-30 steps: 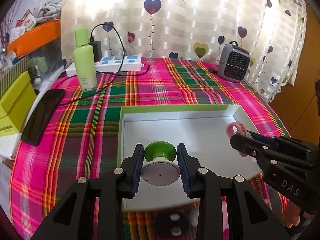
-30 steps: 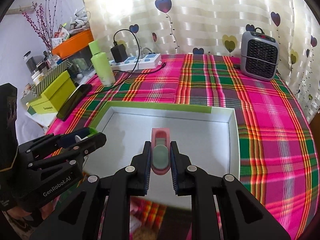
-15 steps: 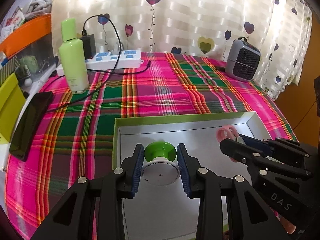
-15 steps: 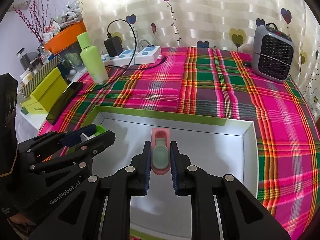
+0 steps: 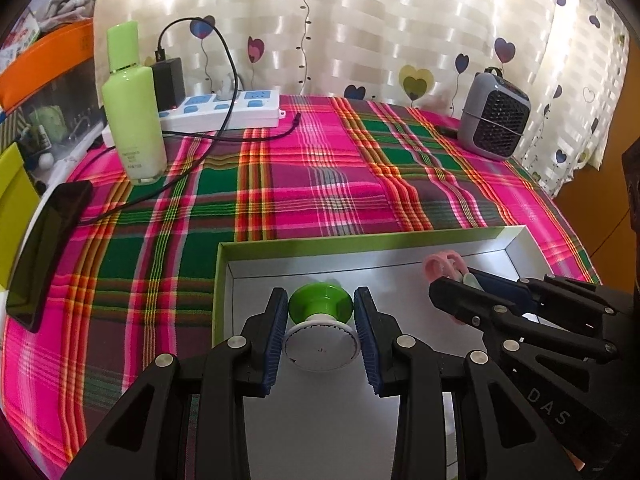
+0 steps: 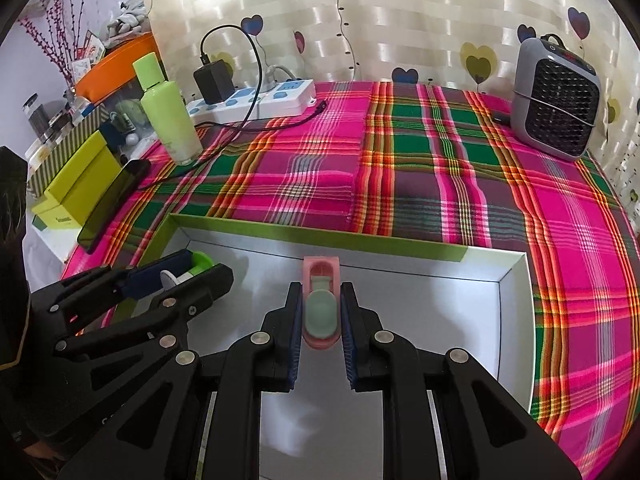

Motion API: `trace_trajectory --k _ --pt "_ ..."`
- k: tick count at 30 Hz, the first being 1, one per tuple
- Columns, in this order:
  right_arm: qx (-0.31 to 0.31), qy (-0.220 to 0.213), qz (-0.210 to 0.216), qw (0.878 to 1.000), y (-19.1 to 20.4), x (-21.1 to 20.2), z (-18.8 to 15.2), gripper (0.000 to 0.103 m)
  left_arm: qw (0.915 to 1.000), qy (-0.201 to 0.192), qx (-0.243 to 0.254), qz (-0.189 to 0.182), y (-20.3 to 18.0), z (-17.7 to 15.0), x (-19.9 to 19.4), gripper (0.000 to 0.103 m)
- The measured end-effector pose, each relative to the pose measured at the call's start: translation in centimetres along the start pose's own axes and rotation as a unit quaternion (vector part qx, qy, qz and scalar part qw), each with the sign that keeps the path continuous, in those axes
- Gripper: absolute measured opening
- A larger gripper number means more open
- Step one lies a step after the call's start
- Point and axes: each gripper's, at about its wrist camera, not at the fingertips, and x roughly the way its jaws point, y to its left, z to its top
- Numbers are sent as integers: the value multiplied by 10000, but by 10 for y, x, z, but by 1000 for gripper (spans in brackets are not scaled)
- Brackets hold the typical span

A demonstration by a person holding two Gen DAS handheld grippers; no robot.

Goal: Organize objects
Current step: 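Lower both held items into the box and open both grippers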

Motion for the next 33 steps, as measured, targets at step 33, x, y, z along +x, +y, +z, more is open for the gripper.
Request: trace_trajectory --k 33 --pt "144 269 -161 9994 -7 13 3 19 9990 182 263 299 -9 2 11 34"
